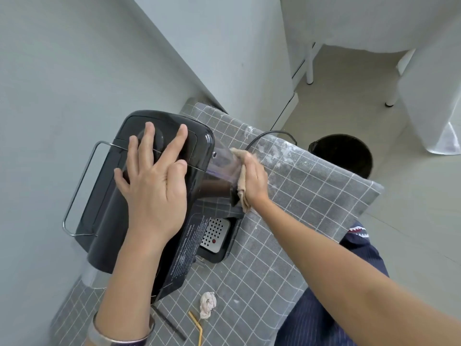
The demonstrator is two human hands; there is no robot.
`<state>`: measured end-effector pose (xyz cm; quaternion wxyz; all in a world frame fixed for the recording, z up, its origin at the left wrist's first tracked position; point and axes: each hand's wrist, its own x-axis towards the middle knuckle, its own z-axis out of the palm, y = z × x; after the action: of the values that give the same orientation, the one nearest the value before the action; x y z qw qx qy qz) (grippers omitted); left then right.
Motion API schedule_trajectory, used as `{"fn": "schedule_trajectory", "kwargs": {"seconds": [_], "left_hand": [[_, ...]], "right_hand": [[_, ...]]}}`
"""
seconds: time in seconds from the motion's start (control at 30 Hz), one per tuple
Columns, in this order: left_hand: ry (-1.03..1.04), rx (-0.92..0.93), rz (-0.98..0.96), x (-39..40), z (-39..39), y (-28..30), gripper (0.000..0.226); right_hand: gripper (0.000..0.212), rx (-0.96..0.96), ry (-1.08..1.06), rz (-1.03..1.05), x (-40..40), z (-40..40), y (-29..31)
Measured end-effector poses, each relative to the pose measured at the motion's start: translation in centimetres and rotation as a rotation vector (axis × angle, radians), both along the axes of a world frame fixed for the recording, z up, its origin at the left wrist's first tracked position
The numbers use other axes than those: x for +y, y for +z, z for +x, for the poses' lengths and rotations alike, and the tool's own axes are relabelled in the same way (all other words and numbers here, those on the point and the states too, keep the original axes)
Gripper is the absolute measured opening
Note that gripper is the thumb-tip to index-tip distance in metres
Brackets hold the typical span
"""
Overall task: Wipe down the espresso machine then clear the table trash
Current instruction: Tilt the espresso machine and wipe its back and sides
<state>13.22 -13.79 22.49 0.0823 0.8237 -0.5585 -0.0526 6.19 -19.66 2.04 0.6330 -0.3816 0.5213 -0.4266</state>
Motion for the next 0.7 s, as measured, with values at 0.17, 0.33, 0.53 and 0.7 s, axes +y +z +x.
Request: {"fn": "schedule_trajectory", "kwargs": {"seconds": [0.17,0.33,0.53,0.7], "left_hand": [[0.003,-0.001,-0.001,0.0,0.0,-0.1,0.054],[0.003,-0.003,-0.008,0.1,0.0,-0.1,0.057],[0.005,-0.016,0.004,-0.3,0.2,-0.1,0.056],[0.008,-0.022,0.001,-0.3,0.1,-0.1,0.054]], "right_hand": [[0.047,-0.02,-0.153,0.113,4.0,1.2,0.2],[0.061,0.012,-0.2,-0.1,9.5,2.6,9.0],[0.044,-0.208,-0.27,-0.264,2.4,1.8,11.3],[0.045,-0.179,-0.194,0.052,1.1,1.7,3.1]]}}
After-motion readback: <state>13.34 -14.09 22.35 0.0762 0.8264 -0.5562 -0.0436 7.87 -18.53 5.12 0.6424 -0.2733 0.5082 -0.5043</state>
